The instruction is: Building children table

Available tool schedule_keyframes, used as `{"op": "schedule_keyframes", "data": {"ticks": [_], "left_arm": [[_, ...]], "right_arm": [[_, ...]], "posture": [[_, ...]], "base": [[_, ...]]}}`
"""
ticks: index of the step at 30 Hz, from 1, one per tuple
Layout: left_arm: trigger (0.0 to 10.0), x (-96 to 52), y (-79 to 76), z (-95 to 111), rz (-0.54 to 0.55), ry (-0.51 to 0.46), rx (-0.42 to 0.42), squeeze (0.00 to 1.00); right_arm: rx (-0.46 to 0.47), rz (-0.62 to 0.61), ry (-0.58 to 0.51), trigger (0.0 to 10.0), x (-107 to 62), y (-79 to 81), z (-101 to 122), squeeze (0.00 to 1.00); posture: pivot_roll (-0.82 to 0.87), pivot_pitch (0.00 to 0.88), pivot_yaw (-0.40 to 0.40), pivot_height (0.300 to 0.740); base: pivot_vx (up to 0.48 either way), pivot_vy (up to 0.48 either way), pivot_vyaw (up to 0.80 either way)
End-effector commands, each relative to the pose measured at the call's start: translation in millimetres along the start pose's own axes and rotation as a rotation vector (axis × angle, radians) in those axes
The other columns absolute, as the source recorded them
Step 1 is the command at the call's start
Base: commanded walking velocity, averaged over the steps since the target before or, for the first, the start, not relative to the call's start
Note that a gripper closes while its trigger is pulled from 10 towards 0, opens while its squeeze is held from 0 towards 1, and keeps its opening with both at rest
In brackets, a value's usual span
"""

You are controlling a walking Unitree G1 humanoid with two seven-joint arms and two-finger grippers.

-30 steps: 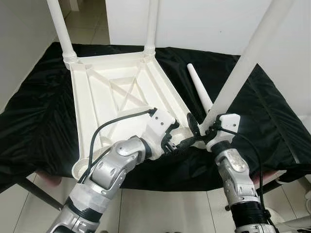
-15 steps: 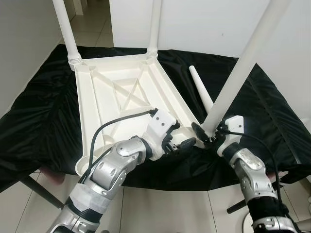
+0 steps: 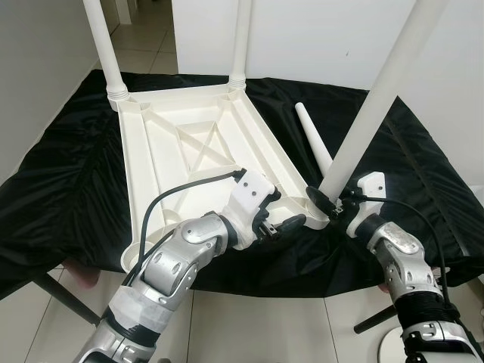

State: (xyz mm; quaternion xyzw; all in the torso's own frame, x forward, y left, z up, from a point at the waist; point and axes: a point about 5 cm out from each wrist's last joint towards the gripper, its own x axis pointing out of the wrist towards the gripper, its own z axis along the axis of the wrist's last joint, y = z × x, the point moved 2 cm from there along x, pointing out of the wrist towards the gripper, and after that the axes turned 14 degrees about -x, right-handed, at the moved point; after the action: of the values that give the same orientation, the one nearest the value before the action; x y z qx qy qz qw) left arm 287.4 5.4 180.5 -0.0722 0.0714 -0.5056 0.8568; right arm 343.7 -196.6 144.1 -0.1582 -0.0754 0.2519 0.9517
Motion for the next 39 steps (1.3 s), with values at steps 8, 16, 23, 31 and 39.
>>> {"op": "schedule_keyframes", "data": {"ticks": [8,16,23,31,39], "left_arm": [[10.0,1.5,-6.0,2,-0.043,0.008,0.01,0.0],[10.0,1.4,-3.0,1,-0.023,0.006,0.012,0.0],[10.0,-0.1,1.2,1,-0.008,0.007,0.015,0.0],[10.0,-2.1,5.7,1,0.01,0.008,0.022,0.0],[10.0,-6.7,11.7,-2,0.016,0.021,0.038,0.0]], "right_arm": [[0.056,-0.16,0.07,10.0,13.8,8.9,-2,0.0],[0.128,-0.317,0.112,10.0,23.6,29.9,5,0.0],[0.181,-0.593,0.134,10.0,22.8,54.9,20,0.0],[0.217,-0.625,0.113,10.0,25.4,75.1,31,0.0],[0.227,-0.573,0.012,10.0,18.5,74.8,43,1.0]], "posture": [[0.02,0.062,-0.034,0.74],[0.02,0.055,-0.044,0.74],[0.02,0.049,-0.054,0.74],[0.02,0.045,-0.055,0.74],[0.01,0.037,-0.049,0.74]], "base": [[0.0,0.0,0.0],[0.0,0.0,0.0],[0.0,0.0,0.0],[0.0,0.0,0.0],[0.0,0.0,0.0]]}}
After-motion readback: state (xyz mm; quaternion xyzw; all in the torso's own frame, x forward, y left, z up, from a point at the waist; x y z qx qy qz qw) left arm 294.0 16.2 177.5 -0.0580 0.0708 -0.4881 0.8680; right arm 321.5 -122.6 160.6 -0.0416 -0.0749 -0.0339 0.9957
